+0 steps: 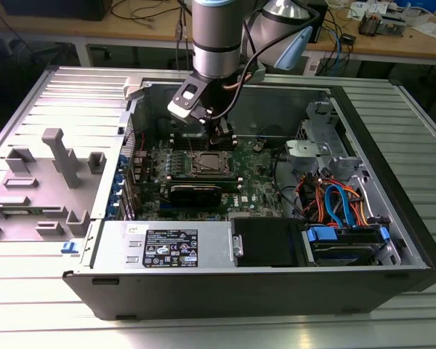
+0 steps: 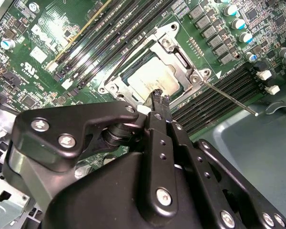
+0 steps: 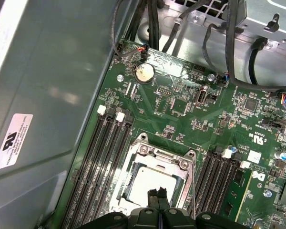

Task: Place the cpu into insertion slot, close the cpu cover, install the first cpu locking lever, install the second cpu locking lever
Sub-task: 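Install the first cpu locking lever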

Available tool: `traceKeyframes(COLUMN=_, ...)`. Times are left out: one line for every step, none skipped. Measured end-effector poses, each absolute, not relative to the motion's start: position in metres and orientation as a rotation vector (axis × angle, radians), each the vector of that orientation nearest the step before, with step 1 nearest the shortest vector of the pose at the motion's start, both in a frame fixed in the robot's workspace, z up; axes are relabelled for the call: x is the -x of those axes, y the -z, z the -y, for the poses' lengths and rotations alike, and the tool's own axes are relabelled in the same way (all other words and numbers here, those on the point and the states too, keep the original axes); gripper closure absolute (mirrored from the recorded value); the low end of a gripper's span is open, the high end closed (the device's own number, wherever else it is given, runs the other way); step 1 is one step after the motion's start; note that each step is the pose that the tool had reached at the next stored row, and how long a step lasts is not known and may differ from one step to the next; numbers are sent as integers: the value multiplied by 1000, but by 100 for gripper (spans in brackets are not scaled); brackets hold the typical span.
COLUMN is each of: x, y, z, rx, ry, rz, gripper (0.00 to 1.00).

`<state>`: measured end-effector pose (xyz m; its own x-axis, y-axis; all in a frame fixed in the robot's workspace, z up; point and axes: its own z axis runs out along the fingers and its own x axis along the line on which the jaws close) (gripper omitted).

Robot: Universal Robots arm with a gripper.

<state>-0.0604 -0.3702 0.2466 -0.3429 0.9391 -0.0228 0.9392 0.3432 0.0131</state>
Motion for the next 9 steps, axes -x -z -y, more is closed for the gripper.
traceKeyframes(x=60, y=-247, z=370, rx=-1785, ry=4, rz=-2553, gripper=89)
traceKeyframes(x=60, y=-247, z=370, rx=-1785, ry=4, rz=-2553, gripper=89)
traceKeyframes(x=60, y=-247, z=370, rx=-1785, ry=3, rz=-2553, gripper=89)
traceKeyframes(x=60, y=-247, z=370, rx=-1784, ry=3, rz=-2554, gripper=89)
traceKeyframes(x=61, y=-247, z=370, rx=-1783, ry=4, rz=-2555, gripper=89)
traceKeyframes(x=62, y=-247, z=370, rx=-1777, ry=4, rz=-2559, gripper=89)
traceKeyframes(x=62, y=-247, z=370, rx=-1766, ry=3, rz=-2566, gripper=89)
traceKeyframes(x=63, y=-247, z=370, rx=-1753, ry=3, rz=-2576, gripper=89)
traceKeyframes(x=63, y=-247, z=370, rx=-1722, ry=3, rz=-2596, gripper=89)
